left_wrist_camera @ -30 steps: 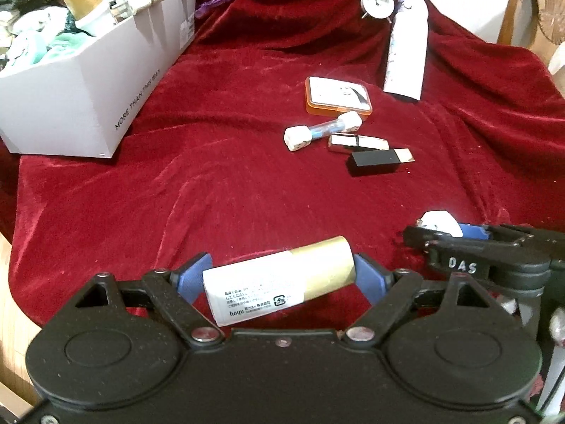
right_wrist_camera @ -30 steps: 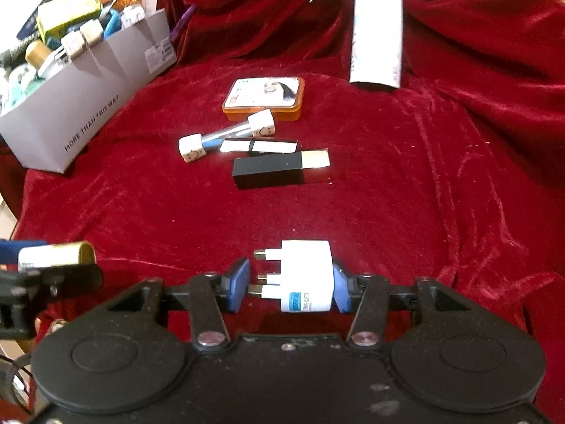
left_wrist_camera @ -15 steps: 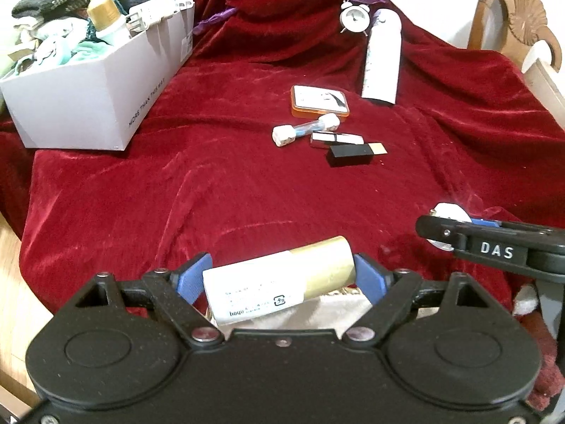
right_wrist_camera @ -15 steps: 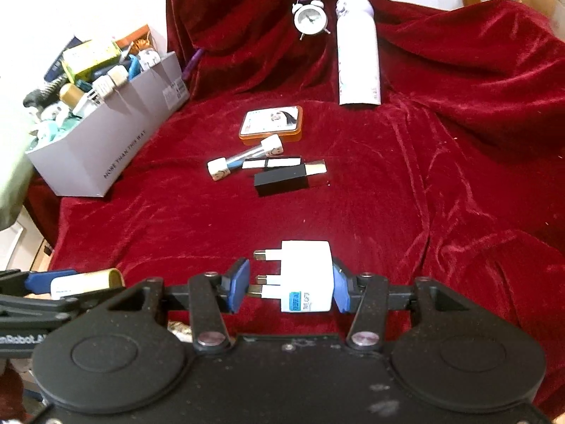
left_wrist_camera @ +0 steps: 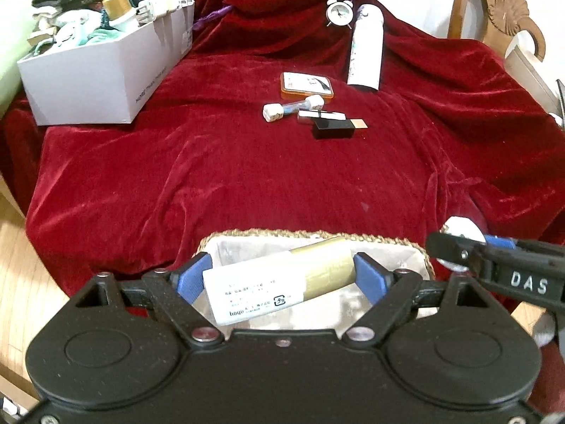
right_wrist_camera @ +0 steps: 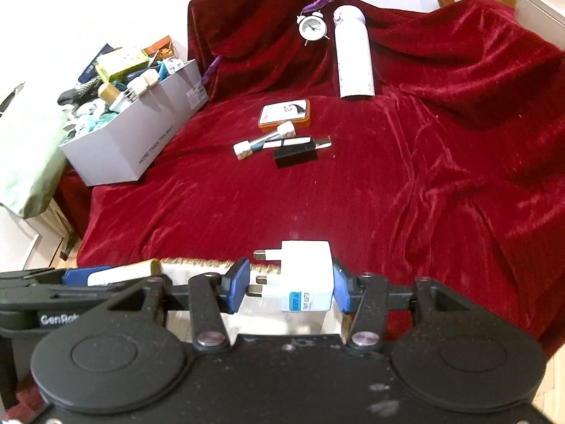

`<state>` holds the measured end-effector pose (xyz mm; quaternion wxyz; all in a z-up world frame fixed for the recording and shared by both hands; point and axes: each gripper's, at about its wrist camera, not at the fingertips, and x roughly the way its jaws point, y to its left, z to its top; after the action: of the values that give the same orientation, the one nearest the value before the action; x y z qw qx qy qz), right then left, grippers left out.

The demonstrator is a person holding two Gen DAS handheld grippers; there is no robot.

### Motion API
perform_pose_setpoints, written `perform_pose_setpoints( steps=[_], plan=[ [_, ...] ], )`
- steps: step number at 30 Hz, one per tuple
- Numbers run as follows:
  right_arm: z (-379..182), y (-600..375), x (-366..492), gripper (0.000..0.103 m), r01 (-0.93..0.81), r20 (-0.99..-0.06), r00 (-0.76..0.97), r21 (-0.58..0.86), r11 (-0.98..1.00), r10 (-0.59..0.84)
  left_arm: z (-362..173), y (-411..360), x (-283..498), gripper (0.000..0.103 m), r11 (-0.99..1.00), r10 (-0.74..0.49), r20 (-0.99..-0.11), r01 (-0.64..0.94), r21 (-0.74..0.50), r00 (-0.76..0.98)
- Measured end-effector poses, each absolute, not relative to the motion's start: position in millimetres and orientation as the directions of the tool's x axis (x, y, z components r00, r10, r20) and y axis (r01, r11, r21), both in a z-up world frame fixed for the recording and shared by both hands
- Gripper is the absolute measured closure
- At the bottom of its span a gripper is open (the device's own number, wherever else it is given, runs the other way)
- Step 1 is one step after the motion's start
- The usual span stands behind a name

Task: Organize rigid objects
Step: 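Lower both held items into the basket and open both tools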

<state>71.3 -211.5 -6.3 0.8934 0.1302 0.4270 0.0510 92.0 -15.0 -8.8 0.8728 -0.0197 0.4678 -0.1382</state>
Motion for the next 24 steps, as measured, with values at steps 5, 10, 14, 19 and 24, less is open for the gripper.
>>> perform_pose_setpoints(
  steps=[5,10,14,19,24],
  plan=[
    [-5.3,-208.9,40.0,0.055,0.019,-0.743,0.637,0.279,0.96,0.204,-6.7,-12.7,70.4,0.021,0.965,-0.246,-0.801,0.215,-0.15,0.545],
    [-5.8,-204.5,11.1,0.055,0.006,-0.737,0.643,0.276,0.961,0.207,-9.8,-9.6,48.6,0.021,0.971,-0.225,-0.795,0.199,-0.134,0.563],
    [-10.0,-199.2,-6.4,0.055,0.001,-0.747,0.629,0.278,0.96,0.216,-20.4,-6.6,41.8,0.021,0.973,-0.217,-0.808,0.185,-0.136,0.548],
    [-23.4,-192.3,-12.4,0.055,0.013,-0.774,0.598,0.267,0.964,0.206,-36.7,-3.1,40.6,0.021,0.981,-0.181,-0.83,0.153,-0.117,0.528],
    [-33.1,-184.3,-17.4,0.055,0.009,-0.792,0.575,0.255,0.967,0.204,-43.7,1.5,37.6,0.021,0.988,-0.146,-0.838,0.124,-0.095,0.526]
  ],
)
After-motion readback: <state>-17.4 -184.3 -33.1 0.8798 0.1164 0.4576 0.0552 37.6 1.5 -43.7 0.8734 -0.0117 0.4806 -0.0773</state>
